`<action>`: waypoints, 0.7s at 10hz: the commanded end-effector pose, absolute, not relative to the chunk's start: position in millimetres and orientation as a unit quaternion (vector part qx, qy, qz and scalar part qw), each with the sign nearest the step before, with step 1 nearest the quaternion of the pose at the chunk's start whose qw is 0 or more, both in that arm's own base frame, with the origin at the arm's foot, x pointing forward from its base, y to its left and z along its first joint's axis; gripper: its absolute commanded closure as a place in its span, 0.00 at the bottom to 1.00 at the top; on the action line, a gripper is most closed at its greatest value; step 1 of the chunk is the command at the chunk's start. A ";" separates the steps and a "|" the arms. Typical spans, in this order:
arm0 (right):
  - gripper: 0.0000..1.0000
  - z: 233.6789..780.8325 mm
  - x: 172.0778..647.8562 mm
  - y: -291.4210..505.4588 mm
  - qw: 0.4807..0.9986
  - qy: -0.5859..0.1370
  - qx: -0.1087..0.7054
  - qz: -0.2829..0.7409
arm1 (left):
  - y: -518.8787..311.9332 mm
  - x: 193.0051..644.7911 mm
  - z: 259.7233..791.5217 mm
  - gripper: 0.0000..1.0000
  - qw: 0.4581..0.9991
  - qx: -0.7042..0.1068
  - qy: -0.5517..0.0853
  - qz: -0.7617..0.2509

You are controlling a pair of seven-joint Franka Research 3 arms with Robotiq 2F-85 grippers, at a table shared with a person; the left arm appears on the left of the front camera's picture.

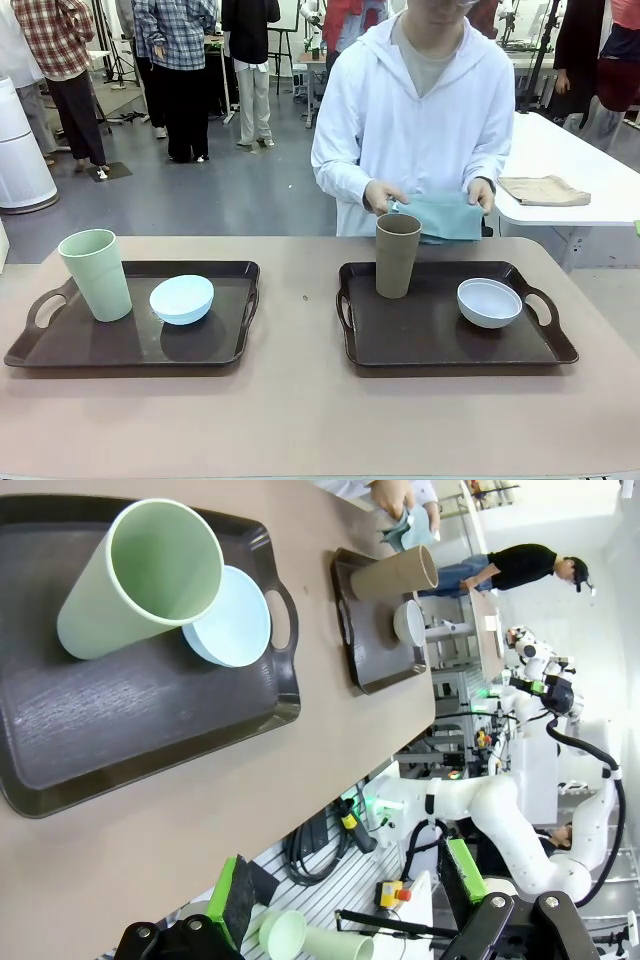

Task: Set up a tray with a mat and arrange the tableware.
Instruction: Pick up the Picnic Bowl and Reusable plastic cup from the Handle tray in front of the human's position and hold them in the air.

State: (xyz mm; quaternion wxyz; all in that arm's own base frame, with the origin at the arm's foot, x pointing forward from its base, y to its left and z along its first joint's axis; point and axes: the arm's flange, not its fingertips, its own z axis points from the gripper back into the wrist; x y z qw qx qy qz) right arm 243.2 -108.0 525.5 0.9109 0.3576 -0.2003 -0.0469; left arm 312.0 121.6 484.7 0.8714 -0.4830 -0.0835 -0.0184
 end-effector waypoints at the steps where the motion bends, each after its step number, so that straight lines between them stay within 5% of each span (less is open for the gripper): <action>1: 0.00 524.6 244.4 -108.2 0.907 -0.202 0.367 -0.038 | 122.7 311.5 485.3 0.00 0.867 -0.490 -0.086 -0.021; 7: 0.00 524.6 244.4 -108.2 0.907 -0.202 0.367 -0.038 | 122.7 311.5 485.3 0.00 0.867 -0.490 -0.086 -0.021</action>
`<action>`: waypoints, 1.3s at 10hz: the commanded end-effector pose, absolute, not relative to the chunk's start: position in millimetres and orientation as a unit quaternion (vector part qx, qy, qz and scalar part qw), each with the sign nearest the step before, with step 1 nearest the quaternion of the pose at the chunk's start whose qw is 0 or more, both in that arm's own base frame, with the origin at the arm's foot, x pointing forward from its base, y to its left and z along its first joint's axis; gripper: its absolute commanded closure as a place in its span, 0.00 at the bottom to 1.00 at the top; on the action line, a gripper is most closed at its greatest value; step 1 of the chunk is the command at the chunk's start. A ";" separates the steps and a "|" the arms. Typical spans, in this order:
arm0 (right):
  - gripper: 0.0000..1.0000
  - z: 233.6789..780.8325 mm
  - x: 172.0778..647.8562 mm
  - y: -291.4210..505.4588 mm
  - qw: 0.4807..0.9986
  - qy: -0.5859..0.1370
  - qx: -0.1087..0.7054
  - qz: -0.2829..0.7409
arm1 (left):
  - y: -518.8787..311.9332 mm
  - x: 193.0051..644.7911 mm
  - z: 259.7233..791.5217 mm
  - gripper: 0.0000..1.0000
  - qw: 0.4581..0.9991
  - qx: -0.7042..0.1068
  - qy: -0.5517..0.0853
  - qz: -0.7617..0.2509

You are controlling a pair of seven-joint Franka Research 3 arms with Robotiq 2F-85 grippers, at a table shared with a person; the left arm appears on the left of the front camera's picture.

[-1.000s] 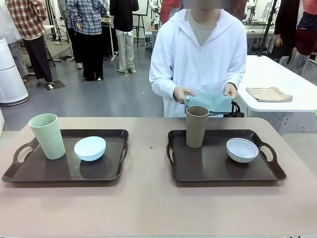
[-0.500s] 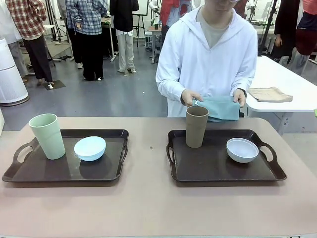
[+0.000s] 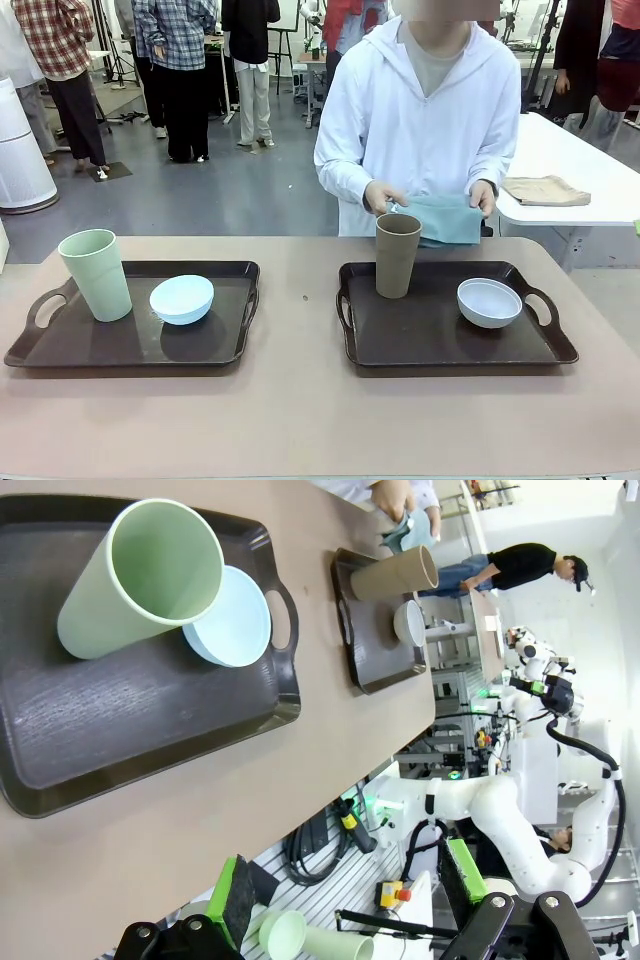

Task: Set up a tray with a mat and arrange the tableware.
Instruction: Pick up the Picnic Bowl and Reusable plastic cup from the Handle tray in front of the human's position and hold them in the air.

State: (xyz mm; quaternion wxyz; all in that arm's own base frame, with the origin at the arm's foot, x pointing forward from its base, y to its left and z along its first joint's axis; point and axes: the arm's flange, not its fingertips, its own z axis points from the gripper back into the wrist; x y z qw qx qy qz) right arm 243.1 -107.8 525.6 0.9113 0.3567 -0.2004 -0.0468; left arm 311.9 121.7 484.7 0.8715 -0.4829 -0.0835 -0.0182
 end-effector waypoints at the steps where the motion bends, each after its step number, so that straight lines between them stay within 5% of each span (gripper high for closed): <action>1: 0.00 524.6 244.4 -108.2 0.907 -0.202 0.367 -0.038 | 122.7 311.5 485.3 0.00 0.867 -0.490 -0.086 -0.021; 13: 0.00 525.7 243.1 -107.8 0.911 -0.201 0.356 -0.047 | 121.8 311.7 484.8 0.00 0.872 -0.482 -0.084 -0.018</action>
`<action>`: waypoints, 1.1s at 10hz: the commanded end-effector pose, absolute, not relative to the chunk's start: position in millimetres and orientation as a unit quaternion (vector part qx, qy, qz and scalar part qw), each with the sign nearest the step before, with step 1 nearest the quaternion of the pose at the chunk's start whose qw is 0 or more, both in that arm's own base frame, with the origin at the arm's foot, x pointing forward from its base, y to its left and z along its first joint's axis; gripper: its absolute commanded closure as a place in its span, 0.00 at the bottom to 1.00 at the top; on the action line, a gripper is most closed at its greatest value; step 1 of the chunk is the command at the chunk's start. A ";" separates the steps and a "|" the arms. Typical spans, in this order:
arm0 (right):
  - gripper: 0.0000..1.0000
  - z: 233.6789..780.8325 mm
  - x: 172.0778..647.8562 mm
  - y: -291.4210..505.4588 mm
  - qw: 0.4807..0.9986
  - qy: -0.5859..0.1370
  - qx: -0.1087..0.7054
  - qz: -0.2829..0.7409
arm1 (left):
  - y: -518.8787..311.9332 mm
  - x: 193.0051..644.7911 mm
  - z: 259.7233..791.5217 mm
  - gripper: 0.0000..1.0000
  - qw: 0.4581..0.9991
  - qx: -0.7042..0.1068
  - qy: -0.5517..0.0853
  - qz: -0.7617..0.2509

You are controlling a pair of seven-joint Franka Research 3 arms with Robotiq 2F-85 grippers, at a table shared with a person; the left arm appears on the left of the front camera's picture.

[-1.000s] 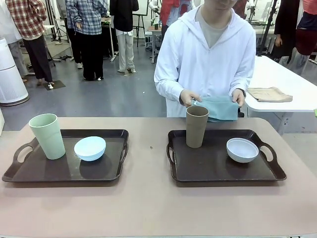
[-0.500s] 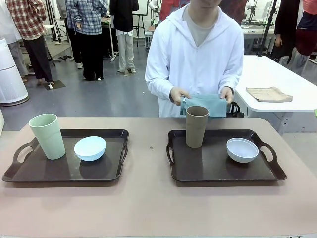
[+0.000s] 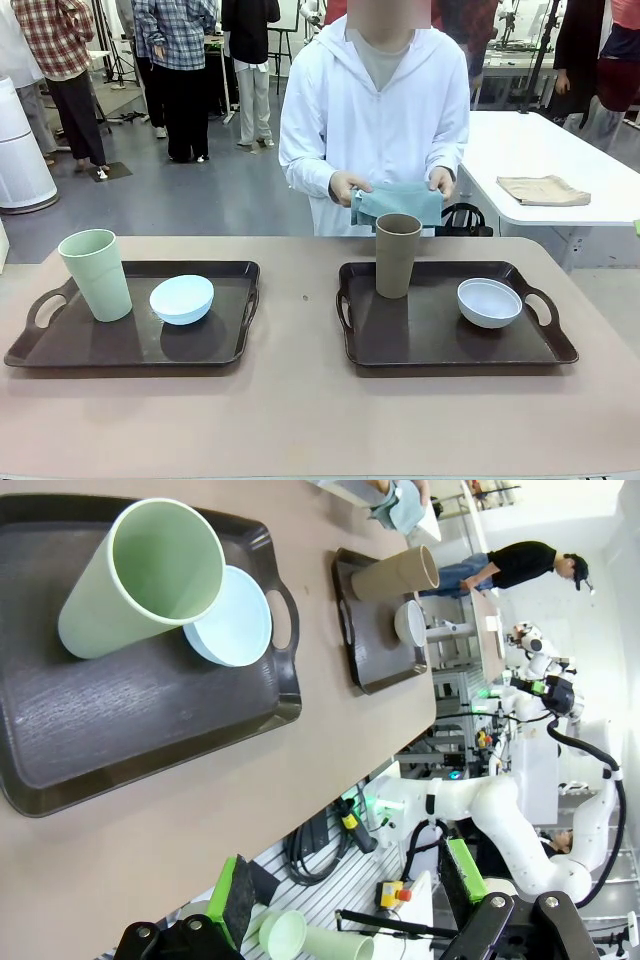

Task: Set up a tray with a mat and arrange the tableware.
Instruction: Pick up the Picnic Bowl and Reusable plastic cup from the Handle tray in front of the human's position and hold them in the air.

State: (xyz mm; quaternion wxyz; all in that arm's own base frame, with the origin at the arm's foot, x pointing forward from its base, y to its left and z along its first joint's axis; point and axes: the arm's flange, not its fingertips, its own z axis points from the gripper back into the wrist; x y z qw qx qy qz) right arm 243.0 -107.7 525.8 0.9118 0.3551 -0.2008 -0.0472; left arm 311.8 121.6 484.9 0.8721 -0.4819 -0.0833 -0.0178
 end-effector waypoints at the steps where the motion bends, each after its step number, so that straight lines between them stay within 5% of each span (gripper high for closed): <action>1: 0.00 531.3 252.6 -95.7 0.928 -0.170 0.329 -0.045 | 102.4 335.9 497.9 0.00 0.886 -0.451 -0.103 -0.031; 6: 0.00 544.7 311.9 -53.2 0.956 -0.087 0.262 -0.099 | -3.8 440.7 548.3 0.00 0.920 -0.354 -0.088 -0.144; 11: 0.00 490.7 370.8 2.5 0.987 -0.001 0.108 -0.116 | -161.9 481.5 543.5 0.00 0.900 -0.200 -0.191 -0.337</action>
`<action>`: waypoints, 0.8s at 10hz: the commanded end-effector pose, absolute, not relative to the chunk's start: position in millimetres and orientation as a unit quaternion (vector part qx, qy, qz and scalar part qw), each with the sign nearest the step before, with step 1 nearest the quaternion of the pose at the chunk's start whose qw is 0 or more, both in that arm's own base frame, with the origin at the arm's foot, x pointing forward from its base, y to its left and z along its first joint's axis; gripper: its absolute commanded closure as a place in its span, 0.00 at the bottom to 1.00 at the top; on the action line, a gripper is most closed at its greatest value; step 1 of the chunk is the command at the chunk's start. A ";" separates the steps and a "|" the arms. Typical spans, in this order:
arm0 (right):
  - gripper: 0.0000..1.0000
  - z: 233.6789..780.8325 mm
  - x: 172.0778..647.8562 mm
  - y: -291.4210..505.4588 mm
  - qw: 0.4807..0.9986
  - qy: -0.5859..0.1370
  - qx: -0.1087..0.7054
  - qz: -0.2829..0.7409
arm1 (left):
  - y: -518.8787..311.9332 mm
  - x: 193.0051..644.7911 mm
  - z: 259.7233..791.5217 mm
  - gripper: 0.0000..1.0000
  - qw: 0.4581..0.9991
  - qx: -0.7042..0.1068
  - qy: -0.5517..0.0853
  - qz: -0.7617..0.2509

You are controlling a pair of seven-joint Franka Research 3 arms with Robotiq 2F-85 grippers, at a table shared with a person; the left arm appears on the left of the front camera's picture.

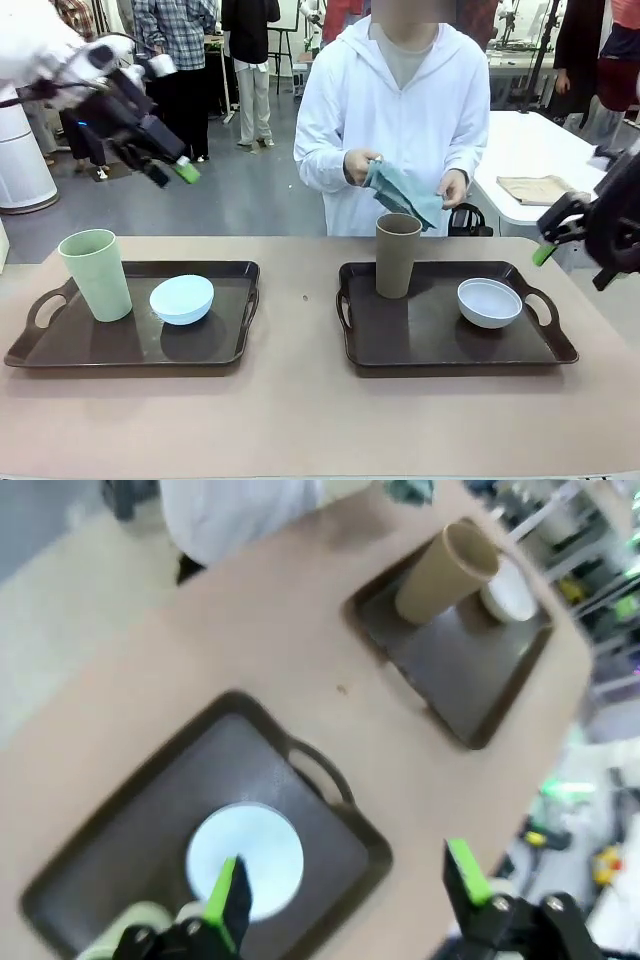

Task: Set up a tray with a mat and arrange the tableware.
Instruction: Pick up the Picnic Bowl and Reusable plastic cup from the Handle tray in front of the human's position and hold them in the air.

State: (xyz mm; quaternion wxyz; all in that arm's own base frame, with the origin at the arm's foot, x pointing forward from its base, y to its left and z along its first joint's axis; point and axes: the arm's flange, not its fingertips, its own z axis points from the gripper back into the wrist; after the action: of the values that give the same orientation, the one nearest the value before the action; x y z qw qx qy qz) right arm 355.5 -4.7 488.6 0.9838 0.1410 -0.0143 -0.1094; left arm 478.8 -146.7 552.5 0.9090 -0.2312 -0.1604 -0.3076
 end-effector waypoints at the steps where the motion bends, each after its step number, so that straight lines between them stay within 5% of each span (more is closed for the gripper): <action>1: 0.00 483.4 375.8 9.4 0.988 0.006 0.100 -0.113 | -190.0 475.1 535.6 0.00 0.893 -0.171 -0.204 -0.363; 8: 0.00 472.1 376.1 13.9 0.989 0.011 0.106 -0.103 | -233.3 463.3 531.5 0.00 0.882 -0.174 -0.193 -0.392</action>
State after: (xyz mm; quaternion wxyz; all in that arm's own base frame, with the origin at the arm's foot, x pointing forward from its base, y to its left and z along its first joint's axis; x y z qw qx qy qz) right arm 379.8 13.8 473.6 0.9884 0.1129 0.0115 -0.1010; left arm 465.1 -234.6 527.6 0.8822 -0.1750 -0.1972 -0.3902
